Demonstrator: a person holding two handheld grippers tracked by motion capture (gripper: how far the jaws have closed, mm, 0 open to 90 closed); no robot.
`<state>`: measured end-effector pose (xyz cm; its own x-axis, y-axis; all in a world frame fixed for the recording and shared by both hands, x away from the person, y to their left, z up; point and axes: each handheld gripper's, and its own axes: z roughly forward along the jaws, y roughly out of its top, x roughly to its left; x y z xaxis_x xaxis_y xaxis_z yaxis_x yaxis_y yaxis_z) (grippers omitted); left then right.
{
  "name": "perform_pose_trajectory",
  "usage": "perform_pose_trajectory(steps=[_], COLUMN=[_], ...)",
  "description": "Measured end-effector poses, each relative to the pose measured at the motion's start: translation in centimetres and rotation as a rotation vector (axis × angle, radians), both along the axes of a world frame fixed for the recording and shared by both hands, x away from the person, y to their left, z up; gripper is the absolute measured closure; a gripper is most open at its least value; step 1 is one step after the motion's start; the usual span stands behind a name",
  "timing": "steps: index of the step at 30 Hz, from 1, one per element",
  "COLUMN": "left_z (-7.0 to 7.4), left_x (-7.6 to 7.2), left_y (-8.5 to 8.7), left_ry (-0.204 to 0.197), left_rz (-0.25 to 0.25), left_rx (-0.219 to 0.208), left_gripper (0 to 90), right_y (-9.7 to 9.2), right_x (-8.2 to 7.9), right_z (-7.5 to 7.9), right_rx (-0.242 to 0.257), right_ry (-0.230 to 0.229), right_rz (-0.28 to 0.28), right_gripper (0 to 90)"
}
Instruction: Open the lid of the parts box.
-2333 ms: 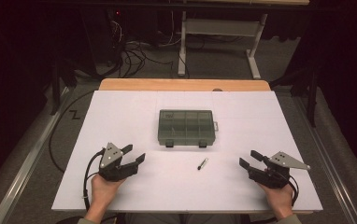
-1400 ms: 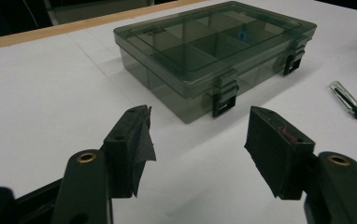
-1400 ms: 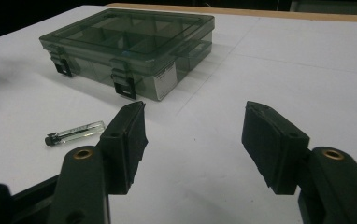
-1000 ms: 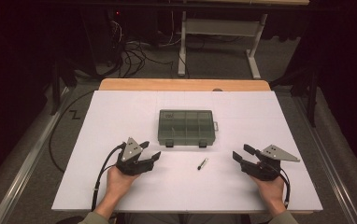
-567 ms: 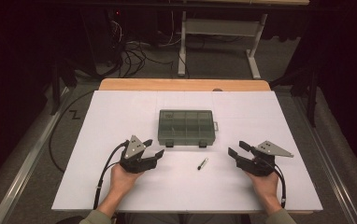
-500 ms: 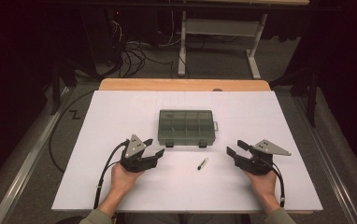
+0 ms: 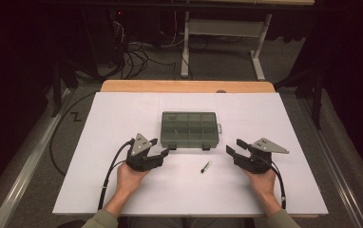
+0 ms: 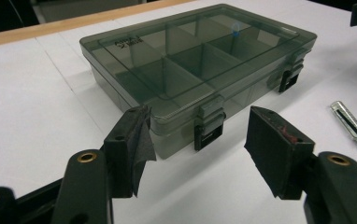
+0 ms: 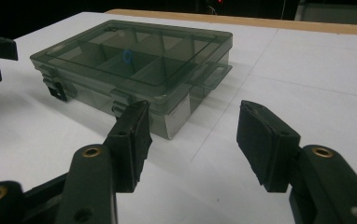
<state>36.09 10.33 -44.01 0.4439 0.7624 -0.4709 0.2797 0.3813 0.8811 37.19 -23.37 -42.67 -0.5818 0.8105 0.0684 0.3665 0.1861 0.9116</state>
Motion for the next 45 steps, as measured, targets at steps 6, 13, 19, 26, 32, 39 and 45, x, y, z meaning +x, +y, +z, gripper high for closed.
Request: perform_pose_trajectory(steps=[6, 13, 19, 26, 32, 39, 45], left_z=[0.9, 1.4, 1.8, 2.2, 3.1, 3.8, 3.8], left_x=[0.7, 1.1, 1.6, 2.0, 2.5, 3.4, 4.3], left_y=[-0.1, 0.1, 0.1, 0.1, 0.0, 0.5, 0.6], left_ry=[0.043, 0.1, 0.18, 0.2, 0.226, 0.282, 0.335], left_rz=[0.013, 0.02, 0.01, 0.007, 0.018, 0.013, 0.017], left_rx=[-0.013, 0.059, 0.107, 0.19, 0.224, 0.254, 0.289], left_gripper=[40.6, 43.8, 51.3, 54.3, 60.1, 67.6, 78.0], right_y=[0.3, 0.3, 0.2, 0.5, 1.2, 2.2, 3.2], right_x=[0.6, 1.5, 1.9, 2.9, 3.8, 4.9, 5.5], right_z=[0.5, 0.9, 1.1, 1.9, 3.4, 4.0, 3.8], right_rx=[0.019, -0.027, -0.077, -0.17, -0.245, -0.332, -0.381], right_ry=[0.026, 0.071, 0.113, 0.182, 0.214, 0.273, 0.317], right_rz=[0.01, 0.015, 0.014, 0.054, 0.093, 0.127, 0.174], right_gripper=[49.2, 54.4, 58.8, 73.7, 79.3, 87.4, 90.0])
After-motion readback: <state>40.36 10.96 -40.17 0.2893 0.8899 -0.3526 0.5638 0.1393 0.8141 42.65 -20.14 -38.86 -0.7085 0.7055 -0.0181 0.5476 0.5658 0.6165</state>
